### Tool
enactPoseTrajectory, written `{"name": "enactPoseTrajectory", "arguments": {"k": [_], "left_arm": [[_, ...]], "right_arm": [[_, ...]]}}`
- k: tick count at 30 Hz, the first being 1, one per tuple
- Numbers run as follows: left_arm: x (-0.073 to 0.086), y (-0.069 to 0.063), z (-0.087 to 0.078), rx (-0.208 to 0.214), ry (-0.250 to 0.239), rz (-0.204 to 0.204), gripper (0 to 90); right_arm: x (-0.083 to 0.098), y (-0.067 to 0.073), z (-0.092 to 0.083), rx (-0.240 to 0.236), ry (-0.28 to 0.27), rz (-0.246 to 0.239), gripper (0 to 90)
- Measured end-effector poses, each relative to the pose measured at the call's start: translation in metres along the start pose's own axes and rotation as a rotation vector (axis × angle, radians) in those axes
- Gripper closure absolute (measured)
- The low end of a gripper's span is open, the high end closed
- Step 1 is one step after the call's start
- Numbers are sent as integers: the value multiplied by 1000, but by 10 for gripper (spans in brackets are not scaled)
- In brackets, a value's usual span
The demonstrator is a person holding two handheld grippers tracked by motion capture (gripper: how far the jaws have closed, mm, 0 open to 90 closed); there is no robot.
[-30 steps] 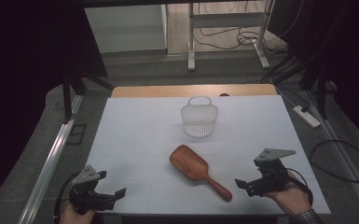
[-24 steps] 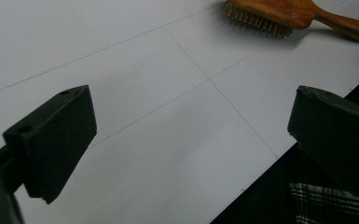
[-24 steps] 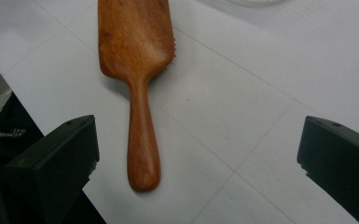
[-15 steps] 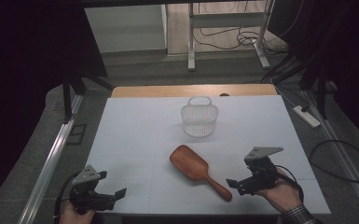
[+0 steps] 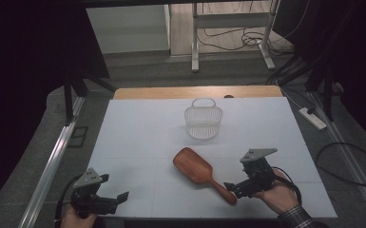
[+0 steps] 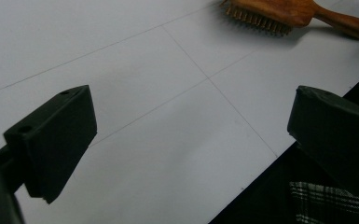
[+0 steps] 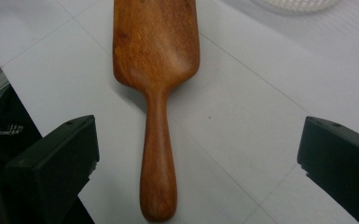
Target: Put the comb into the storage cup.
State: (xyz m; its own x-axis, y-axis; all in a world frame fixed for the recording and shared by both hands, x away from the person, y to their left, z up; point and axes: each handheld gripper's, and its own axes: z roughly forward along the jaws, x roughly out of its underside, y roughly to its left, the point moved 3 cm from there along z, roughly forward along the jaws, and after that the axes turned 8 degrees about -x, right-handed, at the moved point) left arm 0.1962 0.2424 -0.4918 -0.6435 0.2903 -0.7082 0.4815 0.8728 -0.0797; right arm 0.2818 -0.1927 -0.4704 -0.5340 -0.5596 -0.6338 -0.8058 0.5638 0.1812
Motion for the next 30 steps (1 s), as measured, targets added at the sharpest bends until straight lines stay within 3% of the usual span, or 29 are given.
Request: {"name": "enactPoseTrajectory", "arguments": {"k": [15,30], "left_arm": [[0,-1,0,2,0,7,22],[0,0,0,5,-1,6,22]], "right_arm": [[-11,6,19,-41,42,-44,0],[-21,11,37,-73,54,-22,0]]}}
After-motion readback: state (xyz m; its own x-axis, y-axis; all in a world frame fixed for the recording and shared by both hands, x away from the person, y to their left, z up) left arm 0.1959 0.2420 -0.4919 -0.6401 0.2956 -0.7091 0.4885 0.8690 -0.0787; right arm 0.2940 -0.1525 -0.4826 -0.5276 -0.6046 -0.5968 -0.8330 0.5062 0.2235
